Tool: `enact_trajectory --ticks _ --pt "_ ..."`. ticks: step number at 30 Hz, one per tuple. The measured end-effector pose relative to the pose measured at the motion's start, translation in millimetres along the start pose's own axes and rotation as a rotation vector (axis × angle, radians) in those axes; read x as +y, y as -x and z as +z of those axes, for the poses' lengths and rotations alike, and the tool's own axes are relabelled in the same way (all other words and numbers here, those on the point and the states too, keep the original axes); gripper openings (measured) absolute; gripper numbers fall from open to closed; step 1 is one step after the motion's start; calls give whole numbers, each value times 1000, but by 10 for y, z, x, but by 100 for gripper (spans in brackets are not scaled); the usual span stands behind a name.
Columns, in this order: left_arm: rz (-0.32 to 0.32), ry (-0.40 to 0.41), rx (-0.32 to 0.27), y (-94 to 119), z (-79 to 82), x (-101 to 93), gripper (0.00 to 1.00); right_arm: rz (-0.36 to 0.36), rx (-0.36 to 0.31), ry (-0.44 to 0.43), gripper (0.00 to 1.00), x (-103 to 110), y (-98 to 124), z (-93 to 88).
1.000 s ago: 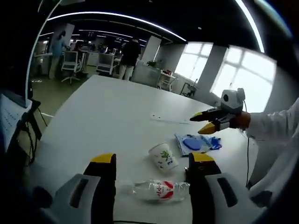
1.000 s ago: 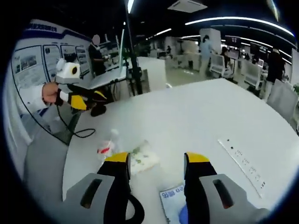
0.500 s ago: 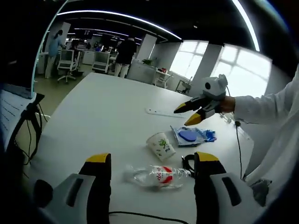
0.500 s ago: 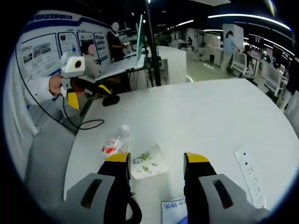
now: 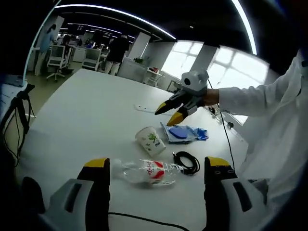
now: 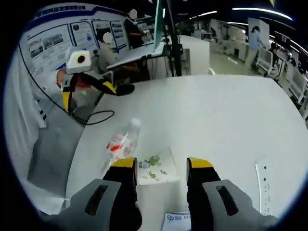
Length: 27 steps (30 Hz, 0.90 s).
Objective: Arrange the tabletop items into an orderly group along one side of the table until the central work area is clear of visible clutter.
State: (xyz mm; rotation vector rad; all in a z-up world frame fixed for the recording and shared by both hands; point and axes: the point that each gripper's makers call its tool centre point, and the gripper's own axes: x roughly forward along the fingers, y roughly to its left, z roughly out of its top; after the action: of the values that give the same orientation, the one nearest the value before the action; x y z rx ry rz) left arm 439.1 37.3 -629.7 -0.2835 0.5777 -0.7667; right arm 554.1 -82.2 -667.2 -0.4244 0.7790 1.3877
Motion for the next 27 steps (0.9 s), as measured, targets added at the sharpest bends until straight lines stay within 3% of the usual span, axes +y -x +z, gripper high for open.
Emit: enact_trajectory --ticks 7,21,27 --pt "-3 26 -12 14 -83 68 84 54 31 -10 37 -104 -141 -43" --pt "9 67 -38 8 -170 174 81 175 109 -27 28 -69 -370 -205" --pt "2 73 -35 -12 -207 156 81 213 121 -52 15 -24 -379 -229"
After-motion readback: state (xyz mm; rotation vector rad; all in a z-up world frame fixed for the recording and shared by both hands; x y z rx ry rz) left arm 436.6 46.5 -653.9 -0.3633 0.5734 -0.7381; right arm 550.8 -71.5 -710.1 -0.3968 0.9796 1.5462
